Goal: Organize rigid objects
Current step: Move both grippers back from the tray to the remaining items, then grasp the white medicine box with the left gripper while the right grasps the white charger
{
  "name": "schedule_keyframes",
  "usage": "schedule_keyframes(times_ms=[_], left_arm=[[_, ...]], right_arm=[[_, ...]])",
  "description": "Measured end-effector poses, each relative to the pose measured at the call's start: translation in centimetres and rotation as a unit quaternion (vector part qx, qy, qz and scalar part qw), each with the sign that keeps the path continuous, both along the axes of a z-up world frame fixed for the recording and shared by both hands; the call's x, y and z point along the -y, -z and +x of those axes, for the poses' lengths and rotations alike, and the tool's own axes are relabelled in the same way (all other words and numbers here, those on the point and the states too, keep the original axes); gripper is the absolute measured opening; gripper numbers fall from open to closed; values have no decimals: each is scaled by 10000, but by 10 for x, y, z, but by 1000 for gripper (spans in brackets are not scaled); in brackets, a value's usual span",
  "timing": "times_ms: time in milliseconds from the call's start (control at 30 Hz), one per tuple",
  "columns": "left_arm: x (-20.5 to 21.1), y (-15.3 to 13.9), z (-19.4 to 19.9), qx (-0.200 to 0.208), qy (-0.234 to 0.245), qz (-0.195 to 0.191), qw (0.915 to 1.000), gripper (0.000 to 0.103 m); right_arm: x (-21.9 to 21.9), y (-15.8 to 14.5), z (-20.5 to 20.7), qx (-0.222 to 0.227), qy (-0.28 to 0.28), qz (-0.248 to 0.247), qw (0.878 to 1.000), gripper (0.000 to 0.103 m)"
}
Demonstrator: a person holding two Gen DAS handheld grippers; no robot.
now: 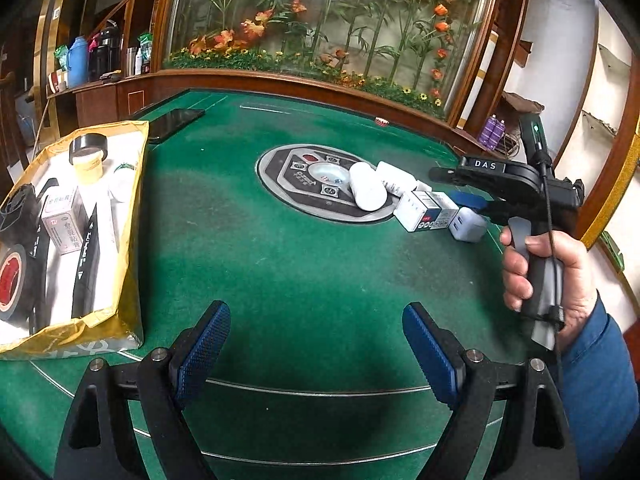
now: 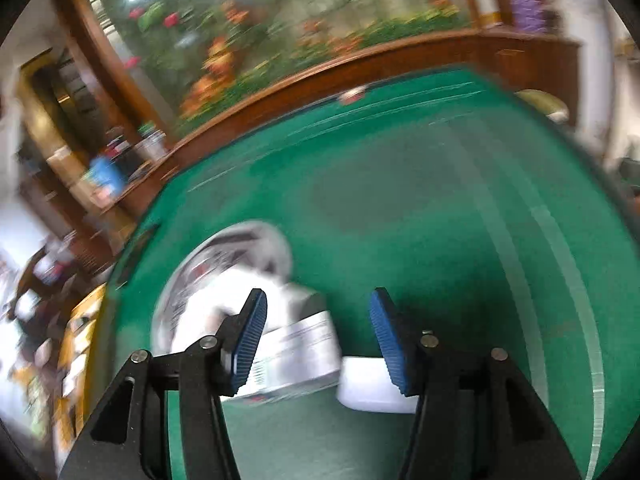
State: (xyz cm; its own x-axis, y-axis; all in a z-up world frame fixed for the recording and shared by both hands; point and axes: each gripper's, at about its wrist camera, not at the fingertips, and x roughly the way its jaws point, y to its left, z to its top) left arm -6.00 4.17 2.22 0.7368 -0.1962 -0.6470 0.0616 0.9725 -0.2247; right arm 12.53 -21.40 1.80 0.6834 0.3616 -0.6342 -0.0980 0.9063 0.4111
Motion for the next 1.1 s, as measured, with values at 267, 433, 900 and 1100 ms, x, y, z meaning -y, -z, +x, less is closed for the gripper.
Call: schedule_keyframes(times_ms=[267, 433, 900, 1100], left_arm=[[-7, -1, -2, -13, -110, 42, 9999, 91], [-17, -5, 2, -27, -237, -89, 9997, 91], [12, 4, 78, -816, -243, 349, 9958, 91], [15, 21, 94, -829, -272, 784, 9931, 48]], right_arm=[[-81, -7, -37, -648, -3071, 716, 9468, 53], [-72, -9, -35, -561, -2606, 701, 9613, 53], [-18, -24, -32, -385, -443, 591, 9965, 67], [-18, -6, -26, -945, -397, 433, 9938, 68]])
